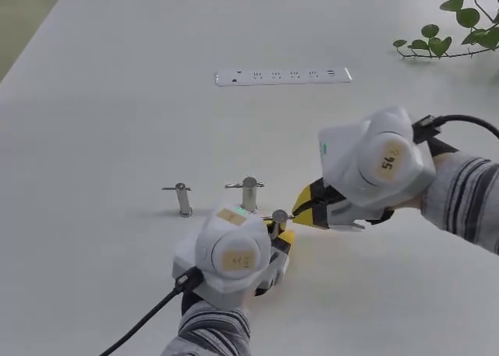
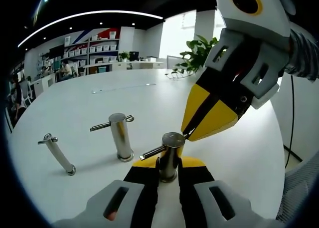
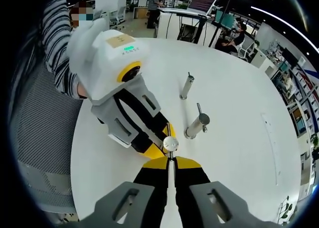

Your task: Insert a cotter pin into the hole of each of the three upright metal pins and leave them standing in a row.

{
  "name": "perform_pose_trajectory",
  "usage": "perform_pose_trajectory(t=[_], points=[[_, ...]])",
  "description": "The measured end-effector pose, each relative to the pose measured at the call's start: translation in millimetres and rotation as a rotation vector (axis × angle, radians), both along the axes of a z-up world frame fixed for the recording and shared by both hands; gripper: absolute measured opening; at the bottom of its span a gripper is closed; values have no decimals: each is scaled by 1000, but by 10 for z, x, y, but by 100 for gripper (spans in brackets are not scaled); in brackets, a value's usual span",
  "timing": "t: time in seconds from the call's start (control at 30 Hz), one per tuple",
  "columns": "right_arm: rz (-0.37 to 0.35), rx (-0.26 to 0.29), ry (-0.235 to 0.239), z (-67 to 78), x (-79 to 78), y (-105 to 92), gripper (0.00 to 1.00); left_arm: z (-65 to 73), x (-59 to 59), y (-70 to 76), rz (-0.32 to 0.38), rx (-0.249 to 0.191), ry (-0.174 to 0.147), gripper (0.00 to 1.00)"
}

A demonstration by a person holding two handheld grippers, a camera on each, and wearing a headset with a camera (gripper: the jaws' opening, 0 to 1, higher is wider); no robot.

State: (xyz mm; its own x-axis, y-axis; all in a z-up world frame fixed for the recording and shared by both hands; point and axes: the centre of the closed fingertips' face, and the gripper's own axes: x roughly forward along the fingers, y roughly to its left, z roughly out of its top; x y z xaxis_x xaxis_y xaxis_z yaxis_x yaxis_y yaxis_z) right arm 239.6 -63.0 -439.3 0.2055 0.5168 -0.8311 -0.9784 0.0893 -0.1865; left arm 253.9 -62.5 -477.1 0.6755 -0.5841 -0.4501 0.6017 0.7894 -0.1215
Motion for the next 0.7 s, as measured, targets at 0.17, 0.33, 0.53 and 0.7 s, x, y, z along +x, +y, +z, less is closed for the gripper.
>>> perform_pose_trajectory(t=[0.17,0.33,0.53,0.7], points=[[-1,4,0,6,-3,27,0,-1,-2,2,0,1,1,11],[6,-2,-1,6,-5,21,0,-1,-4,2,0,3,1,11],[2,-1,-3,4,-8,16,0,-6,-4,2,3,3,7,11],[-12,2,-2,1,1,8,0,-4,-1,4,15,-11,28,11]])
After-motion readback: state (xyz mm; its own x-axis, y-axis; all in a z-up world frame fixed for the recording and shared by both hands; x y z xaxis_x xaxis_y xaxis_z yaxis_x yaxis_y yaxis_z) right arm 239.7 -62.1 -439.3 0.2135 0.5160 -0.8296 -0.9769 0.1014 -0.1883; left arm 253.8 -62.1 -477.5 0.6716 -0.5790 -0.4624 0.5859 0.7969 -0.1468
